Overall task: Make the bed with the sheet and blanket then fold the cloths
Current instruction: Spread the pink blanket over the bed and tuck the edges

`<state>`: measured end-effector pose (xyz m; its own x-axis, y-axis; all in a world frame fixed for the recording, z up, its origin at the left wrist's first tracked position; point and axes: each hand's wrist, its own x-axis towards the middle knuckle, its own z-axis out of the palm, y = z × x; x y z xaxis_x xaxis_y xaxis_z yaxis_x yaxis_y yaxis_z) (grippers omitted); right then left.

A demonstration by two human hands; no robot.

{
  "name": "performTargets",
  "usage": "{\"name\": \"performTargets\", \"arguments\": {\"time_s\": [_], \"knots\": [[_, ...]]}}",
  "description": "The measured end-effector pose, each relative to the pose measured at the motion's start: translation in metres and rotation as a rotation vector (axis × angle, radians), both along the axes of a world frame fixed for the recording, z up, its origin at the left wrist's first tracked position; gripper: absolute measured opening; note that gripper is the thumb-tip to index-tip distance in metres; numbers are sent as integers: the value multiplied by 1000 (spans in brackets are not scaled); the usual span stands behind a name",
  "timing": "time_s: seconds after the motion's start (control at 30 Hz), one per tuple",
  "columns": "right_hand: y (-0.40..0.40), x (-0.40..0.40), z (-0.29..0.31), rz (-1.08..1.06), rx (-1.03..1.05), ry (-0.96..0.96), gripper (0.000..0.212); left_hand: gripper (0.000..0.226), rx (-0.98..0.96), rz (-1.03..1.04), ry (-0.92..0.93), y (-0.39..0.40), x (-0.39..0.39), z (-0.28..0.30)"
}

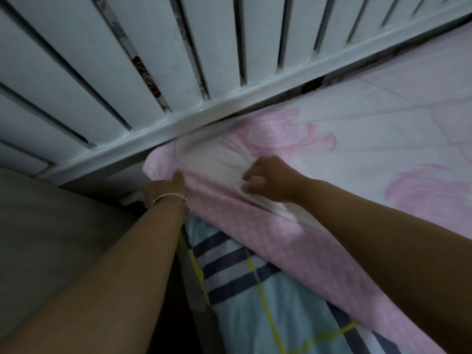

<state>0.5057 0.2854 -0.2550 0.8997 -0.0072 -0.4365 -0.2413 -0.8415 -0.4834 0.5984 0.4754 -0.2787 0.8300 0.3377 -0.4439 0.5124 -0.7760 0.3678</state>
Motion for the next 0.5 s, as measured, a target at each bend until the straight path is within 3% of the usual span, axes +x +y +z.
{"name": "performTargets", "arguments": {"time_s": [0.07,0.17,0.4,0.5], "knots": [[-4,-34,9,-37,3,25,32,87,-189,132,65,-11,-21,9],[-3,-79,18,-10,-100,83,44,60,-484,148,182,-35,-49,22],[29,-123,25,165,-392,-63,76,44,-589,271,55,-46,-87,43],[49,-124,25,216,-425,-70,51,48,-640,350,7,-40,-83,41]]}}
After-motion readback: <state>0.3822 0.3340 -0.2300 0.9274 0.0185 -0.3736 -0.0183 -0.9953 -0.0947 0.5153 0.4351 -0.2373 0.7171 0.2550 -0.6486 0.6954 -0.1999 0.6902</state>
